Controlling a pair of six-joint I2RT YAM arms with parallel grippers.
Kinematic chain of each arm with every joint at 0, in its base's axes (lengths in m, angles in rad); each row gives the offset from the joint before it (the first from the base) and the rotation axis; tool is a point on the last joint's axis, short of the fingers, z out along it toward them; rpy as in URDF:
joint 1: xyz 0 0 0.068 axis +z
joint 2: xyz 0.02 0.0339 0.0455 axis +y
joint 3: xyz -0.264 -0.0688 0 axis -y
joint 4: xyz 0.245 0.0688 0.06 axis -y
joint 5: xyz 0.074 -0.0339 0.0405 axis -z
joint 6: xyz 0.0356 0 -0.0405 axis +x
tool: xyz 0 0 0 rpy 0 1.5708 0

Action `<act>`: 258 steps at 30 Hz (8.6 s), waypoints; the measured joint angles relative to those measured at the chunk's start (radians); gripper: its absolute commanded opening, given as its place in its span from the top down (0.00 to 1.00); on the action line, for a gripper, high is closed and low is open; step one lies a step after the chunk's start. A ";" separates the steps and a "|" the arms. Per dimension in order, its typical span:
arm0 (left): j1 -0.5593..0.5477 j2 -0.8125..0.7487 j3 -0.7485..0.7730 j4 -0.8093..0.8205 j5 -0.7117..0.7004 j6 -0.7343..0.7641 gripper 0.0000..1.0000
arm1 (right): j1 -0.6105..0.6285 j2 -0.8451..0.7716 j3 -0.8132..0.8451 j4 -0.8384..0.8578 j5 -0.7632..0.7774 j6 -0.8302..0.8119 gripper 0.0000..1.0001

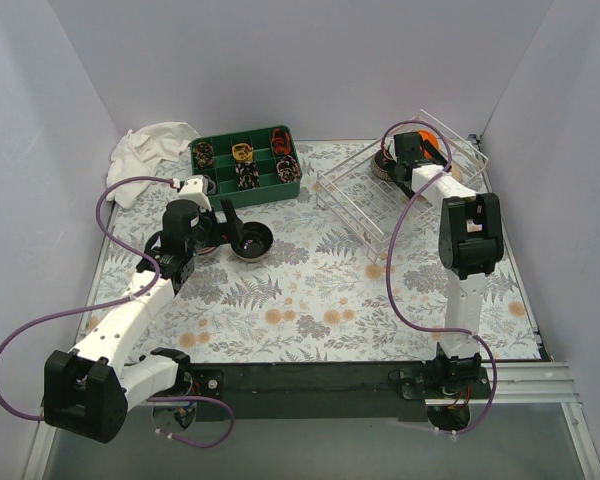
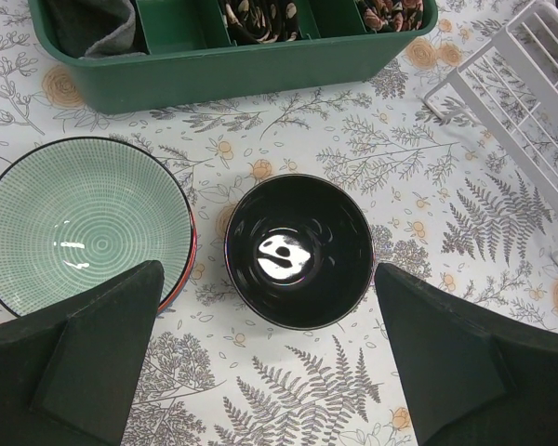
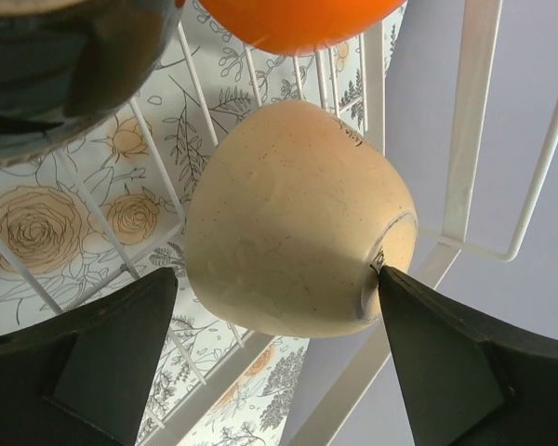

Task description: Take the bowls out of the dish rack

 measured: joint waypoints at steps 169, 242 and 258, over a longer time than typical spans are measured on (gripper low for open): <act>-0.037 0.141 0.050 0.154 0.450 -0.241 0.02 | -0.071 -0.629 -0.583 0.370 -0.885 1.133 0.73; -0.330 0.423 0.473 -0.103 -0.116 -0.164 1.00 | -0.086 -0.987 -0.861 0.492 -1.283 1.165 0.18; -0.092 0.475 0.425 -0.340 -0.050 -0.027 1.00 | -0.086 -0.996 -0.879 0.401 -1.246 1.058 0.17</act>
